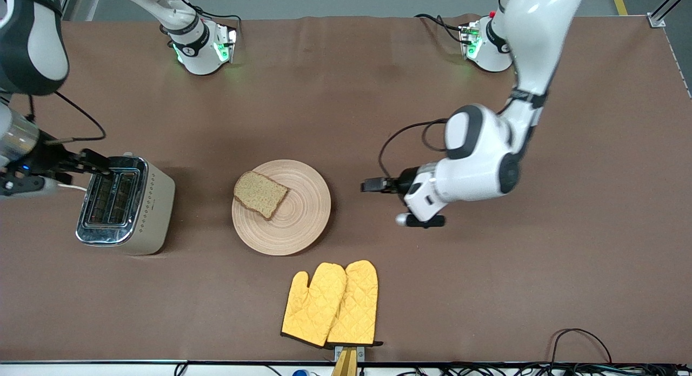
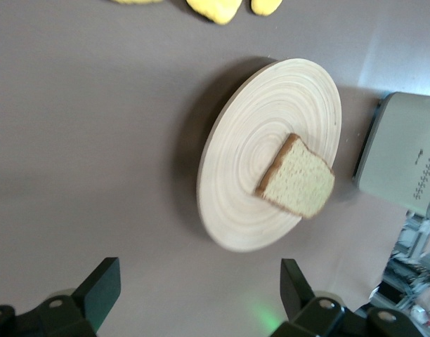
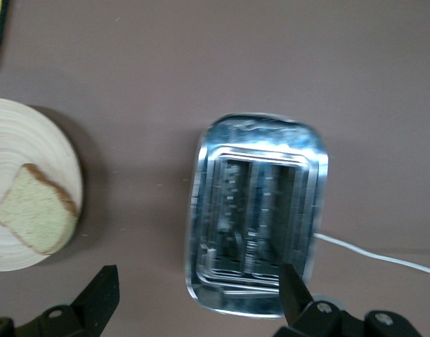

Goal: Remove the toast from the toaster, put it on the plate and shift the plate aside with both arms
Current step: 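Withdraw the right gripper while the left gripper reaches the plate rim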

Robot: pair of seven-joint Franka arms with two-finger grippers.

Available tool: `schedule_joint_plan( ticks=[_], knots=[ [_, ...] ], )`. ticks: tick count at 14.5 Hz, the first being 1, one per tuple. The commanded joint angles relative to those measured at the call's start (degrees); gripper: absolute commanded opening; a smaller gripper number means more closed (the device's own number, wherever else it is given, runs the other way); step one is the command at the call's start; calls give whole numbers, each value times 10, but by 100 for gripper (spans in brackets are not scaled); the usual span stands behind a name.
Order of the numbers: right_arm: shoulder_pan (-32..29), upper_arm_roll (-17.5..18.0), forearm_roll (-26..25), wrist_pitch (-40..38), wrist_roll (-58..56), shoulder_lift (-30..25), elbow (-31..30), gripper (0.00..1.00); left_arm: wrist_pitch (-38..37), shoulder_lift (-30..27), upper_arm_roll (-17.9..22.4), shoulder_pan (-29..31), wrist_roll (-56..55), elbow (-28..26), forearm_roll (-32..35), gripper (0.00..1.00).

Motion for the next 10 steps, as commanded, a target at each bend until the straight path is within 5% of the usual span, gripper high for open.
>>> schedule_joint_plan(
  ticks=[1, 4, 10],
  knots=[
    [-14, -18, -38, -6, 5, -25, 13, 100, 58, 89, -8, -27, 34, 66, -80, 100],
    [-14, -47, -30, -47, 3, -26, 49, 100, 102, 154, -21, -37, 96, 103, -165, 100],
    [-13, -19, -28, -99, 10, -29, 82, 100, 139, 212, -23, -66, 116, 152, -207, 100]
  ],
)
